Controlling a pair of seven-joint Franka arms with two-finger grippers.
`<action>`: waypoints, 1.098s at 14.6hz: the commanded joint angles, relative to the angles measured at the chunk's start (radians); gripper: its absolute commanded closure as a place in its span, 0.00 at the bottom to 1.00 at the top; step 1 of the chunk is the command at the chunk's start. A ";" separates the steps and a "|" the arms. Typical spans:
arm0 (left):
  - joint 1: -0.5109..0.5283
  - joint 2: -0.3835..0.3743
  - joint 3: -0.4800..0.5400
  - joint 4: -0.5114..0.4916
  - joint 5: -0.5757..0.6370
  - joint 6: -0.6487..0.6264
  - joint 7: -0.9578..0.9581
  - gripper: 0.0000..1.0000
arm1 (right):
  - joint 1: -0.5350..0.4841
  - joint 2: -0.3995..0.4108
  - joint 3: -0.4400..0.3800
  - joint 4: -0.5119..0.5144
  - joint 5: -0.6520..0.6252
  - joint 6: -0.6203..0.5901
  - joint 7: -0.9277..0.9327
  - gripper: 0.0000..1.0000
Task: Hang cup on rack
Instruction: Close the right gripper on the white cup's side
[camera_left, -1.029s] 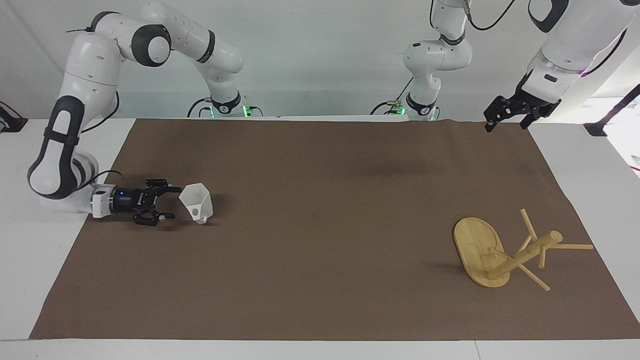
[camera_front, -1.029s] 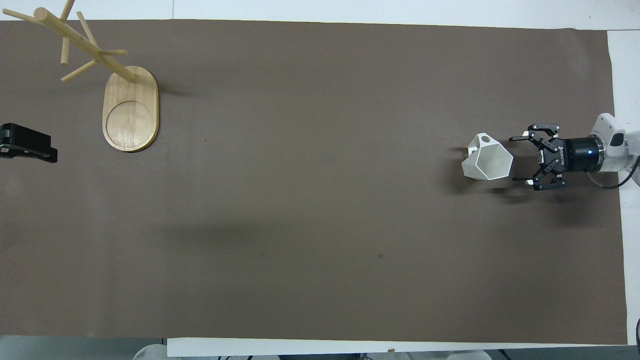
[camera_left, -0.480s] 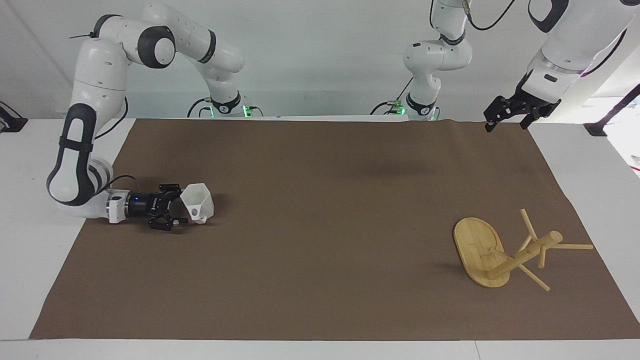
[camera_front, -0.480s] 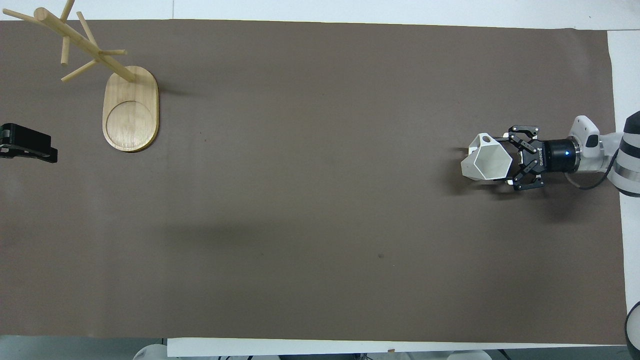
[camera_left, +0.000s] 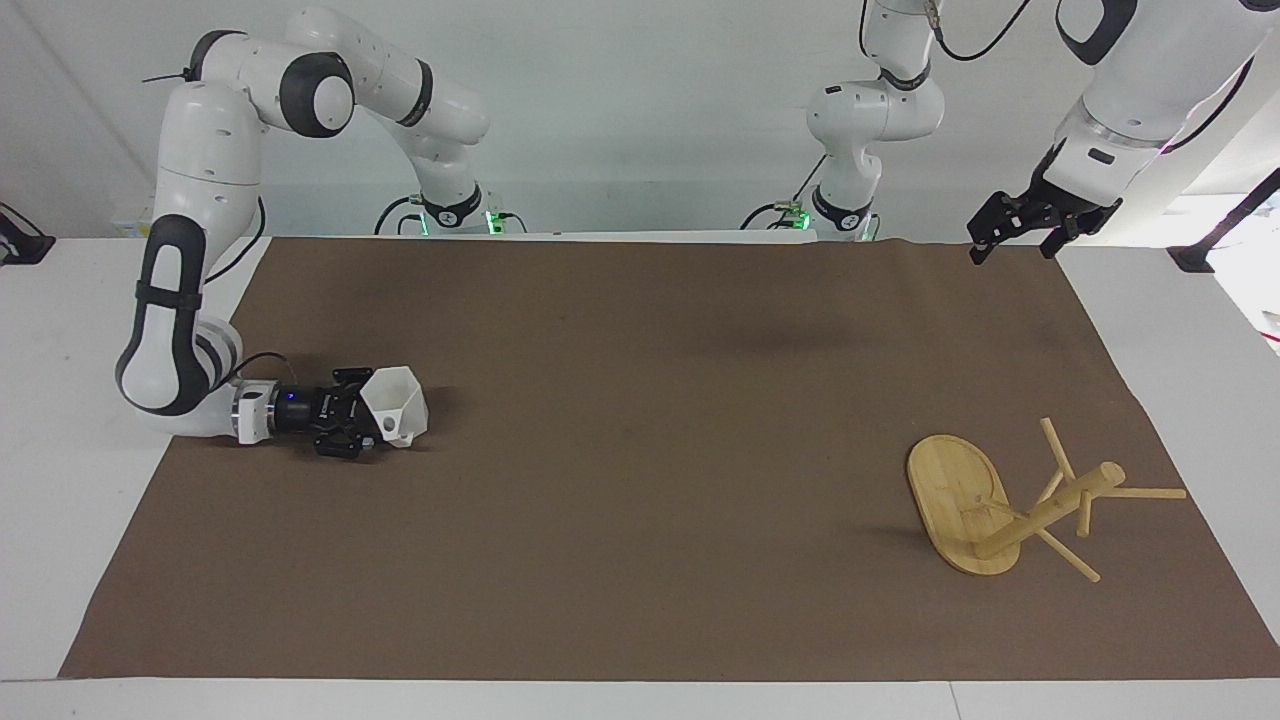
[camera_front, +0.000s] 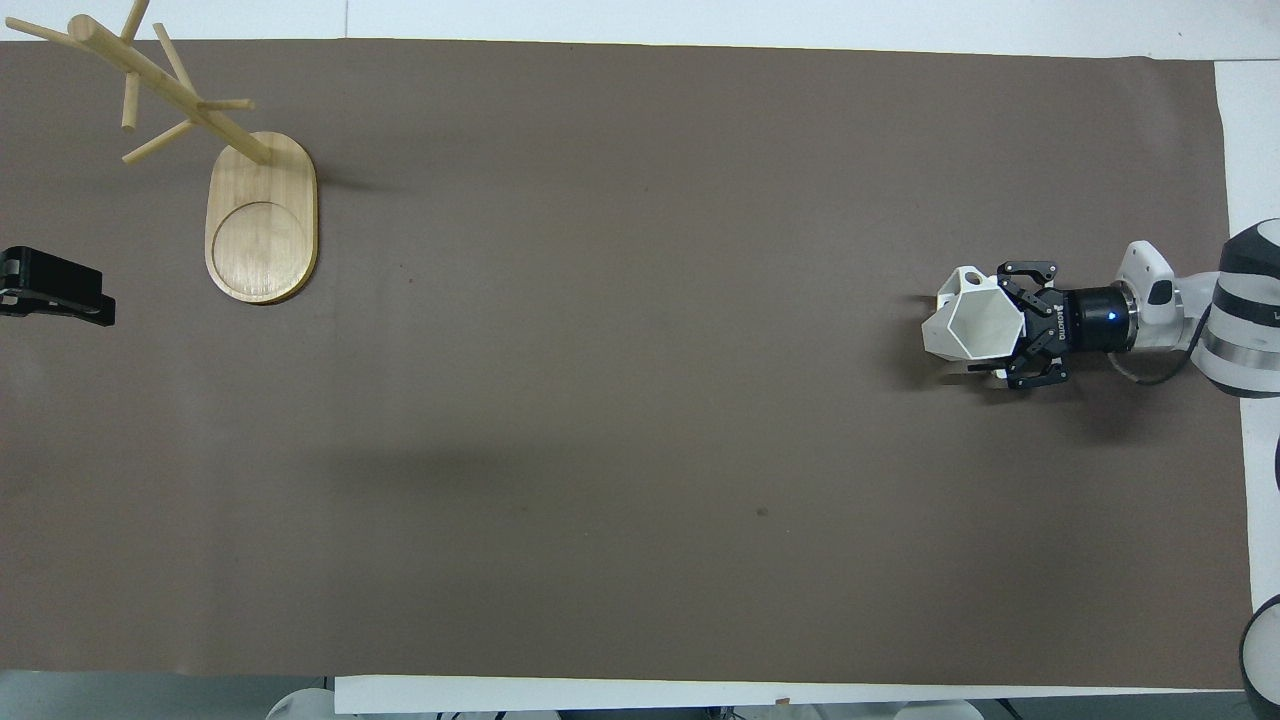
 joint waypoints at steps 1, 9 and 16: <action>0.010 -0.007 -0.005 -0.006 0.006 -0.010 -0.003 0.00 | -0.001 -0.017 0.002 -0.026 0.023 0.010 -0.026 0.00; 0.010 -0.007 -0.005 -0.006 0.006 -0.010 -0.003 0.00 | 0.034 -0.023 0.002 -0.055 0.023 -0.007 -0.050 0.00; 0.010 -0.007 -0.005 -0.006 0.006 -0.010 -0.003 0.00 | 0.035 -0.023 0.043 -0.045 0.026 -0.001 -0.029 0.78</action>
